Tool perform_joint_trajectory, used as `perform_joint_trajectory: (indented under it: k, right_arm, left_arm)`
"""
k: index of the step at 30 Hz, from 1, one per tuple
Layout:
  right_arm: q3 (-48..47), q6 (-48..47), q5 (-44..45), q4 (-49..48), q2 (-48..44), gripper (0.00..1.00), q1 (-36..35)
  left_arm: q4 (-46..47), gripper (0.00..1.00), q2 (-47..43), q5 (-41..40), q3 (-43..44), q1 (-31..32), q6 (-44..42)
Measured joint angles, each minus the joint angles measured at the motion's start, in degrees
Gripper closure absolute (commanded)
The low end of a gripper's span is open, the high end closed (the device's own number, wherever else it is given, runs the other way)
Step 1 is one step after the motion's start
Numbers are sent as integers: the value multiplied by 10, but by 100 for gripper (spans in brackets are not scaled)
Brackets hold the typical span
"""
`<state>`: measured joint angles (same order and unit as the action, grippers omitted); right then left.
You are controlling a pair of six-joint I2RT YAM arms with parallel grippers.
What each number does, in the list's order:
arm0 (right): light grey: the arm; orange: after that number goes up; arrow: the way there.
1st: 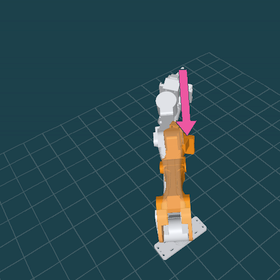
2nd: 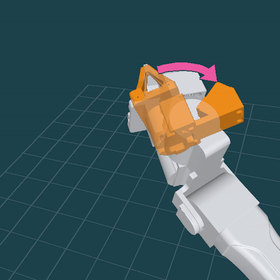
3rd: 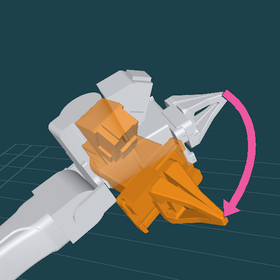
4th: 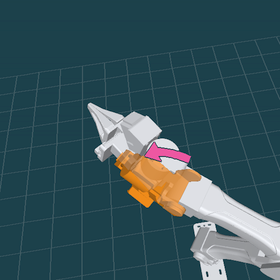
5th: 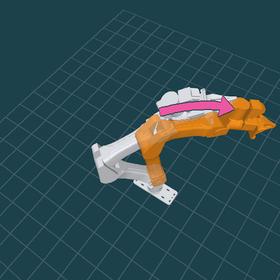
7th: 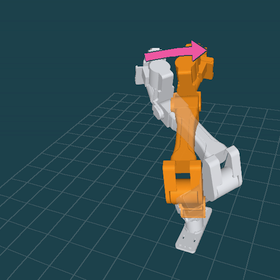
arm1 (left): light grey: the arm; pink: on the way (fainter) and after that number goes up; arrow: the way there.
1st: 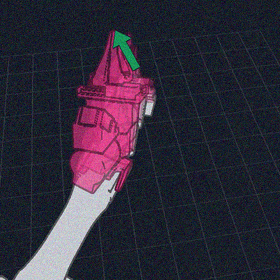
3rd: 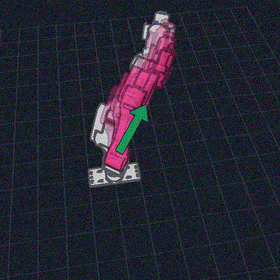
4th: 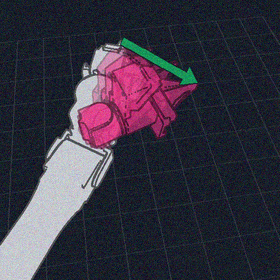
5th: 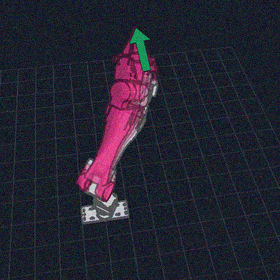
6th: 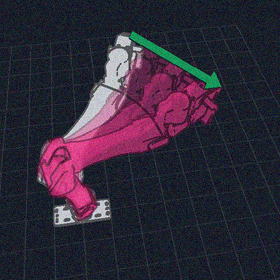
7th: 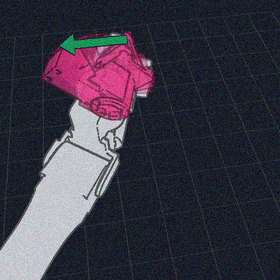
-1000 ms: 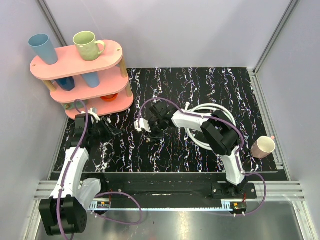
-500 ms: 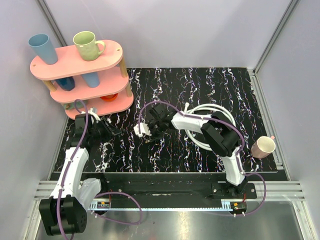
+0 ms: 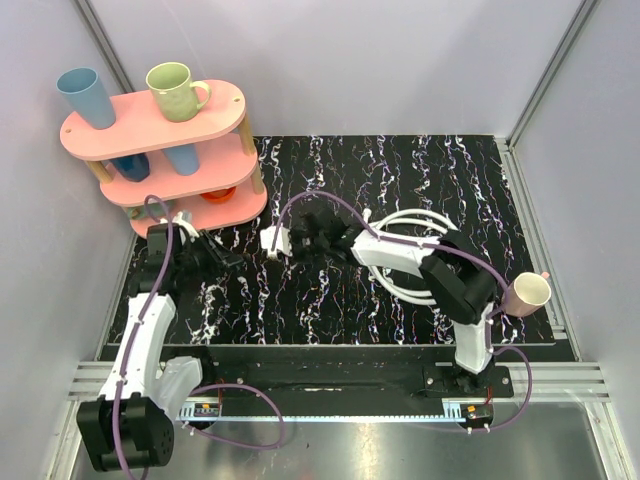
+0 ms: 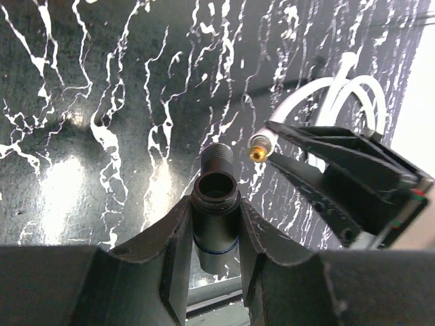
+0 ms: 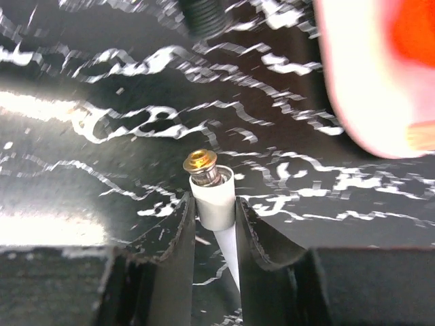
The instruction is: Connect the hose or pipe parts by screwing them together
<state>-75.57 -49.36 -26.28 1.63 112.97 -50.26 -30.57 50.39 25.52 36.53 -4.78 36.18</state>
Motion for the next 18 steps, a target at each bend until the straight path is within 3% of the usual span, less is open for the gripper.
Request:
perform_joint_trajectory:
  k: [9,14,18]
  right_arm:
    - [23,153,61,-154,-102,100,2]
    - [38,261,56,-240,-131,100,25]
    - [60,297,52,-291,-144,100,46]
  left_arm:
    - [-19,100,-57,38,104,0,24]
    - [-21,100,-60,64,111,0,39]
    - [-24,100,-60,69,111,0,43]
